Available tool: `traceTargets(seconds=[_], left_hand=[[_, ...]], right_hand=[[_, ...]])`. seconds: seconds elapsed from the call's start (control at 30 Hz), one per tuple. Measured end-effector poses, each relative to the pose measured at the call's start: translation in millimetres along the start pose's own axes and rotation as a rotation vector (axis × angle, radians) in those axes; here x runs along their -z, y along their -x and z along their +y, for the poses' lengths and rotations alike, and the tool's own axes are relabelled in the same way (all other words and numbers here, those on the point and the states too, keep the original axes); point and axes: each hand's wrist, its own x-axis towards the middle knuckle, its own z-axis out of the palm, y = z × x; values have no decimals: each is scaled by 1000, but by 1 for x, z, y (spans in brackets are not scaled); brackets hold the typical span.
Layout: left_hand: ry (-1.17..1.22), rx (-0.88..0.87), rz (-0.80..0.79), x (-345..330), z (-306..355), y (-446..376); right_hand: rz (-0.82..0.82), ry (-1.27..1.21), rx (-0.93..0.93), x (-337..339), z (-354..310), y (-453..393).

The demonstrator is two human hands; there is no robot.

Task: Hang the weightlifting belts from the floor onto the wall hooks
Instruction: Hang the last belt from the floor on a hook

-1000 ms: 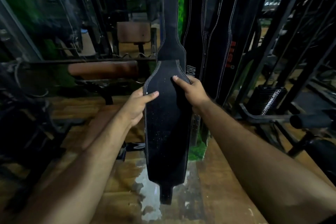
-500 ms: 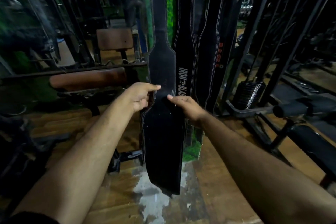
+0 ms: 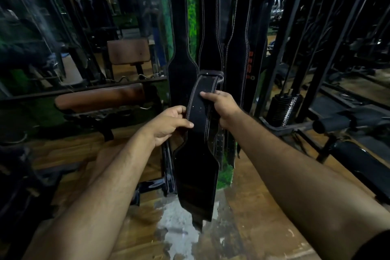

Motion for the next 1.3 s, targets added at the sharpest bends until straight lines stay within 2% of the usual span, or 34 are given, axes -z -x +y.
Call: traceTargets(seconds=[0.23, 0.4, 0.57, 0.73, 0.9, 1.1, 1.3], left_hand=[[-13, -27, 122, -28, -18, -16], [-1, -100, 212, -53, -38, -25], [47, -135, 139, -50, -27, -31], [127, -126, 146, -55, -27, -39], [101, -128, 49, -49, -15, -49], [132, -183, 143, -47, -3, -61], [78, -223, 102, -30, 45, -73]], right_hand=[[-53, 34, 222, 6, -1, -2], [-77, 63, 291, 6, -20, -4], [-77, 64, 340, 10, -30, -9], [-74, 69, 373, 20, -38, -14], [-64, 90, 401, 26, -45, -19], [-62, 118, 403, 25, -58, -25], [-56, 168, 441, 26, -75, -32]])
